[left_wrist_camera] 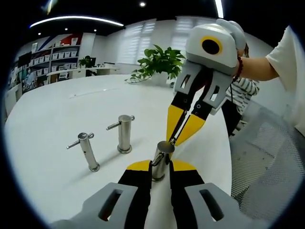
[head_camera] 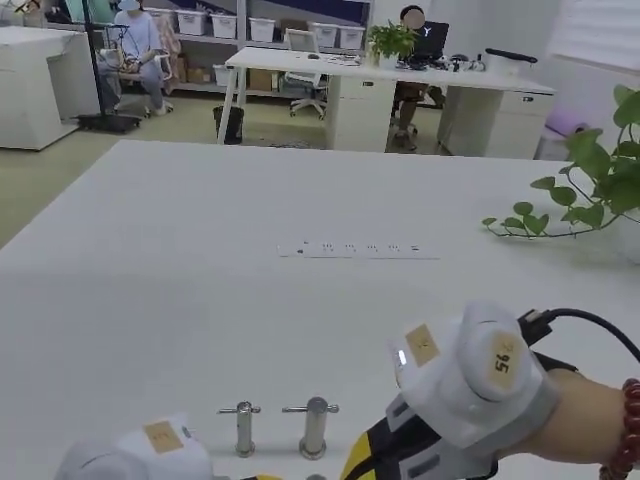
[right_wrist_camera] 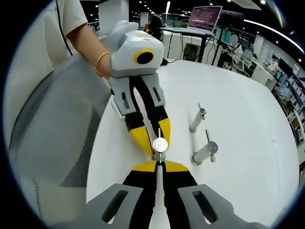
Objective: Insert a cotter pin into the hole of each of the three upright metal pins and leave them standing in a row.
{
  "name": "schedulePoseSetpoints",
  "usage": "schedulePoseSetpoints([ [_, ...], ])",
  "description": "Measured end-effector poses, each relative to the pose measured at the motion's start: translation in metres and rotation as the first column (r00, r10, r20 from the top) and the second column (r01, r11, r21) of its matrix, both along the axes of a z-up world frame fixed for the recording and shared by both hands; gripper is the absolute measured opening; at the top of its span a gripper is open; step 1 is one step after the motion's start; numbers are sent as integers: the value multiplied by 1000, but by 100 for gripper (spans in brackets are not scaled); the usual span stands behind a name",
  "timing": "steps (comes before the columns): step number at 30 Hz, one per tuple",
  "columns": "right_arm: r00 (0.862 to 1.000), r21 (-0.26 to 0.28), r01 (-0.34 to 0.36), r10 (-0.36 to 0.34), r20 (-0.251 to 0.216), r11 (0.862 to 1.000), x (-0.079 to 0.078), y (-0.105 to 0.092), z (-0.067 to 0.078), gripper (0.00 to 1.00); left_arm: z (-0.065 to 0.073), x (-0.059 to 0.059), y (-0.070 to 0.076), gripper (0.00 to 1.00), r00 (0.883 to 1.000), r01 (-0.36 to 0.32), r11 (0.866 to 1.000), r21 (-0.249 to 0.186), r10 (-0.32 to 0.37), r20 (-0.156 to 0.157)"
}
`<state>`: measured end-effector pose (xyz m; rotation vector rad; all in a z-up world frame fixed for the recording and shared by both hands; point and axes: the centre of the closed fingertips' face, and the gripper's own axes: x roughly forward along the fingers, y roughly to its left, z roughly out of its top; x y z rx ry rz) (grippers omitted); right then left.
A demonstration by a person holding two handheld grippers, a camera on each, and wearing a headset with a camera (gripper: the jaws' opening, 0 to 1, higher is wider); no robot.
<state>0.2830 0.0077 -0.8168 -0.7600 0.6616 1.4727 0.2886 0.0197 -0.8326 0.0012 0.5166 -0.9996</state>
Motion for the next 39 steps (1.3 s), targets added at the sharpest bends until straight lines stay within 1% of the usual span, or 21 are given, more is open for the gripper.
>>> schedulePoseSetpoints([
  [5, 1000, 4, 5, -5, 0, 1000, -1, 2, 0, 5, -1, 1, 0, 13, 1000, -7, 1000, -18, 7, -22],
  [13, 1000, 8, 12, -12, -4, 1000, -1, 7, -1, 5, -1, 1, -1, 13, 1000, -9, 1000, -22, 9, -29],
  [17, 999, 12, 27, -27, -16, 1000, 0, 7, -1, 5, -2, 1, -1, 13, 999, -16, 1000, -24, 15, -33],
  [19, 999, 17, 35, -34, -23, 999, -1, 8, -1, 6, -2, 1, 0, 15, 999, -19, 1000, -20, 18, -34],
  [20, 999, 28, 36, -35, -31, 999, -2, 10, 1, 7, -2, 3, 1, 18, 999, -26, 1000, -13, 26, -34],
  [22, 999, 24, 41, -40, -36, 999, -3, 9, 1, 10, -2, 4, 4, 24, 999, -31, 1000, -3, 31, -30],
  [24, 998, 26, 48, -47, -32, 999, -1, 9, 1, 13, -3, 3, 6, 27, 999, -30, 999, 10, 31, -28],
  [28, 996, 36, 74, -73, -41, 997, 2, 12, 2, 17, -2, 0, 9, 30, 1000, -20, 999, 27, 20, -23],
  [36, 995, 65, 86, -82, -58, 994, 0, 21, -1, 19, 4, -7, 13, 35, 1000, 4, 999, 43, -4, 13],
  [39, 995, 71, 88, -85, -54, 994, 0, 23, -3, 19, 7, -7, 16, 36, 1000, 1, 999, 40, -2, 25],
])
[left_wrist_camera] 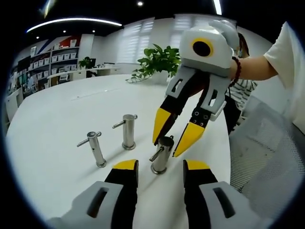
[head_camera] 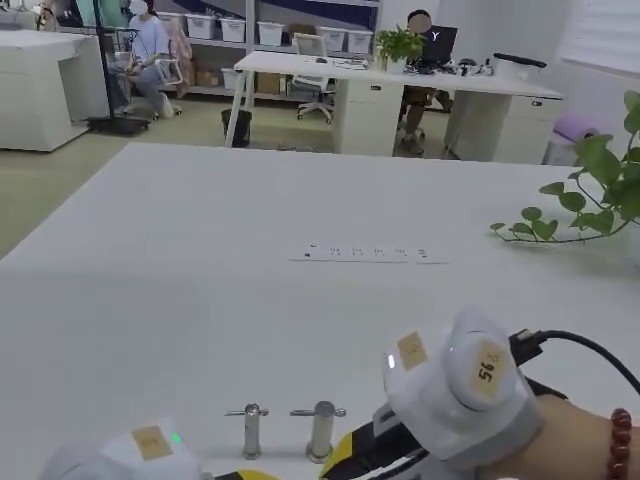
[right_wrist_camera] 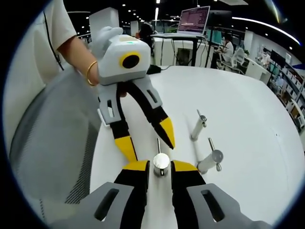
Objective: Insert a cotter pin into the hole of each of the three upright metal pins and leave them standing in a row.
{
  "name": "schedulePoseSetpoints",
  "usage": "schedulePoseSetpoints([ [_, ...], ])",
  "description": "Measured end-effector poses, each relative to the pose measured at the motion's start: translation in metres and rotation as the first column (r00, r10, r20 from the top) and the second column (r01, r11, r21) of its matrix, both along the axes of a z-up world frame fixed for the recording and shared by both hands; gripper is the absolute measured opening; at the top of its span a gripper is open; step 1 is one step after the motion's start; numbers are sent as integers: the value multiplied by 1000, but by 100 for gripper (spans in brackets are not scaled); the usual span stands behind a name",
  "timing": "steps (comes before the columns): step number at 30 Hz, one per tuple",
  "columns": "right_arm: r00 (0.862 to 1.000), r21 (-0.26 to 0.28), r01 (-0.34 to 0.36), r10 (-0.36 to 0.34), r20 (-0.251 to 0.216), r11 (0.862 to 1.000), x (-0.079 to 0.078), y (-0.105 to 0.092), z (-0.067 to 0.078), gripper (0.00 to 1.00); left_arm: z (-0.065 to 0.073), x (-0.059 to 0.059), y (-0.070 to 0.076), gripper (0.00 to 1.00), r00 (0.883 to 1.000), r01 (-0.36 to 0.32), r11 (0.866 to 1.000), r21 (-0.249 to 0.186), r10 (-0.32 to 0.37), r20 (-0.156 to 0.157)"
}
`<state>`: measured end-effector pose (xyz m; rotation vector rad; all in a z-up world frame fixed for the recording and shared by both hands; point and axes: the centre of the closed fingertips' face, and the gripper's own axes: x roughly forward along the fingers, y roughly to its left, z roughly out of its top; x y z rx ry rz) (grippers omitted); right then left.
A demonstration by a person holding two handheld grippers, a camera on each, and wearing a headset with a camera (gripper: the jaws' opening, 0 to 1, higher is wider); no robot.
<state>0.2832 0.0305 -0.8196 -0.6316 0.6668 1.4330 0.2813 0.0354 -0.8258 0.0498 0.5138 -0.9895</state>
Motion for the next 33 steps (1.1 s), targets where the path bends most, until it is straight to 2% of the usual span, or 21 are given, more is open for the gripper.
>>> schedulePoseSetpoints([
  [6, 1000, 4, 16, -16, 7, 1000, 3, 1, -4, 18, 5, -1, 4, 39, 1000, -1, 1000, -10, 1, 19],
  [11, 1000, 12, 27, -27, -5, 1000, 1, 1, -9, 17, 7, -1, 8, 40, 999, -9, 1000, -17, 10, 32],
  [20, 999, 43, 41, -40, -5, 998, 2, 4, -8, 15, 11, -3, 9, 41, 999, -14, 999, -30, 15, 38],
  [33, 999, 61, 38, -38, 1, 997, 2, 4, -7, 14, 15, -3, 14, 43, 998, -34, 999, -26, 36, 56],
])
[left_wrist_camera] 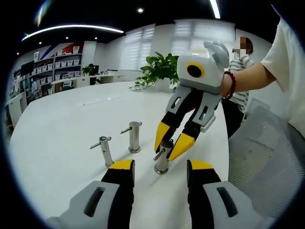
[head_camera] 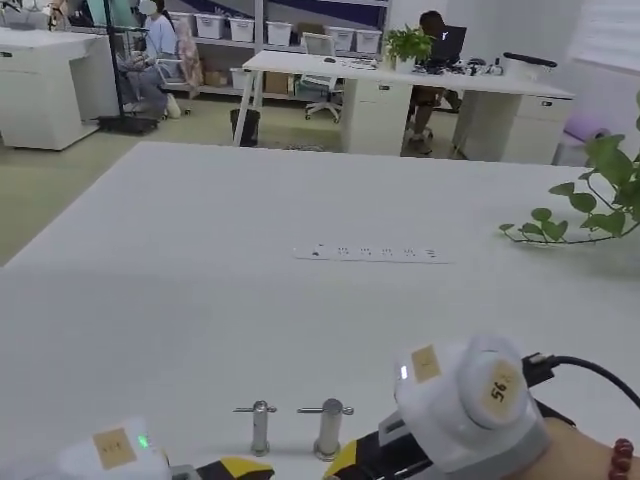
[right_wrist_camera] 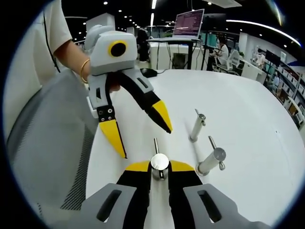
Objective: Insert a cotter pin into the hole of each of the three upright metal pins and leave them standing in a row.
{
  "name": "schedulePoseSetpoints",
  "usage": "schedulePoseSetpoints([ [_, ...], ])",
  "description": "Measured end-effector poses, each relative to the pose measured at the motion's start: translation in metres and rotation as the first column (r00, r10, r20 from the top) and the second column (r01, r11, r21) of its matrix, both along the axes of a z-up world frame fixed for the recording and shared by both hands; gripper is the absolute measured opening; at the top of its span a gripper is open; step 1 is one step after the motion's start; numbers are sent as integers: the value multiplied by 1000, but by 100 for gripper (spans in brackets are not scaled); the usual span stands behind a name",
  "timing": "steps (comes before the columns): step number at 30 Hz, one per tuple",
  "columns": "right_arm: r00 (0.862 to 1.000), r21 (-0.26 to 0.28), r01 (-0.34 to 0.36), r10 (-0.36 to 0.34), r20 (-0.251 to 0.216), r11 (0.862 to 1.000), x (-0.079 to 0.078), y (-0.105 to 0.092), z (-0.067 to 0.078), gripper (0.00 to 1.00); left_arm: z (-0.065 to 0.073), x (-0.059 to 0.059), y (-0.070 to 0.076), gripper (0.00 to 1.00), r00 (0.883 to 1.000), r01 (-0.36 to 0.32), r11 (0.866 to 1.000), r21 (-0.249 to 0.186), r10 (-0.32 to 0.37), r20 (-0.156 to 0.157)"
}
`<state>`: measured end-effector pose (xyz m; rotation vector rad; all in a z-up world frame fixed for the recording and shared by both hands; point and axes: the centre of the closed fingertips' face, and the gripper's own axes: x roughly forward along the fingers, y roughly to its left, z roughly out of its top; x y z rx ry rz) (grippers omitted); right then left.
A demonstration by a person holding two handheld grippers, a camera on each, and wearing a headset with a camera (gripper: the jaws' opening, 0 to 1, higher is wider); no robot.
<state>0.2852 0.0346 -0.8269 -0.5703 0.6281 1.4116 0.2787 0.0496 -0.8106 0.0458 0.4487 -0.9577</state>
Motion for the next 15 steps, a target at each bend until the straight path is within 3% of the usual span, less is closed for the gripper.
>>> schedulePoseSetpoints([
  [15, 1000, 1, 23, -23, 13, 1000, 16, -19, 7, 13, 12, 3, 6, 49, 999, -33, 999, -14, 33, 24],
])
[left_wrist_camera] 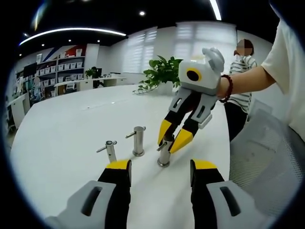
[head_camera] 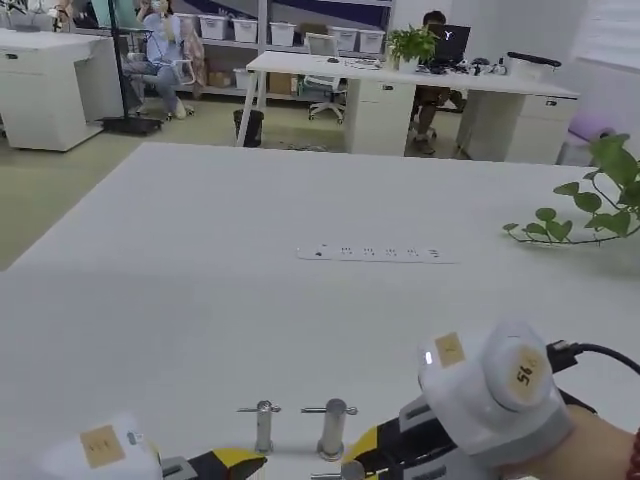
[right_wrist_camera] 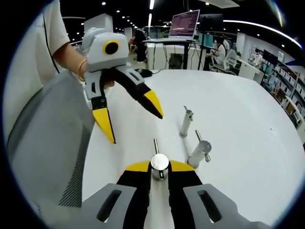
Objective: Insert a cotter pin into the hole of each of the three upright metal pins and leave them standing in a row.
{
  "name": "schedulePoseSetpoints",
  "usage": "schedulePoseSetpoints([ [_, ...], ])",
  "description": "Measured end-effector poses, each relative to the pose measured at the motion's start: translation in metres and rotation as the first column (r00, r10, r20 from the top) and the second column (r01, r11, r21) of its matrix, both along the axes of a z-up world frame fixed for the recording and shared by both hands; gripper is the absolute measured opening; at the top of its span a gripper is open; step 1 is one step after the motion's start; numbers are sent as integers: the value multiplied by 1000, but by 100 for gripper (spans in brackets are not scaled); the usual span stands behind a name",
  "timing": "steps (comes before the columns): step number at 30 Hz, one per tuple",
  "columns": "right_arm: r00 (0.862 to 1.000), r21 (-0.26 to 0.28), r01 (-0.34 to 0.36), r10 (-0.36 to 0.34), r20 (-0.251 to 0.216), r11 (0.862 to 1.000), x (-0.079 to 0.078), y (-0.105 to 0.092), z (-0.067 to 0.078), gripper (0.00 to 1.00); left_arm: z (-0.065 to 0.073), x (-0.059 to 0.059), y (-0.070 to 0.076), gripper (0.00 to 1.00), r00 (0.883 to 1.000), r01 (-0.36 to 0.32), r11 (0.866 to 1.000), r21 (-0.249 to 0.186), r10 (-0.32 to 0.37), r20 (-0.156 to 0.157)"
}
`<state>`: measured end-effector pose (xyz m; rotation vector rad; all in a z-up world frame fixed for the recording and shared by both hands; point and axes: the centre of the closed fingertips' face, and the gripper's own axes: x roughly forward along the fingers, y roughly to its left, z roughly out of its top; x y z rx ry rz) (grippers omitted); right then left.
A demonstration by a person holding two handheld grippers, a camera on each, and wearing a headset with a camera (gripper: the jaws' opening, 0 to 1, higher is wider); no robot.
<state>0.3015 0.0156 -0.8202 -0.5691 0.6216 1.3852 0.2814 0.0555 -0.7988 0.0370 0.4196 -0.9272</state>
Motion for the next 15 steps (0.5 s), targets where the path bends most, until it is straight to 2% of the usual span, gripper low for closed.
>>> schedulePoseSetpoints([
  [15, 999, -38, 32, -31, 14, 999, 28, -26, 1, 13, 7, -1, 7, 63, 1000, -11, 1000, 5, 11, 19],
])
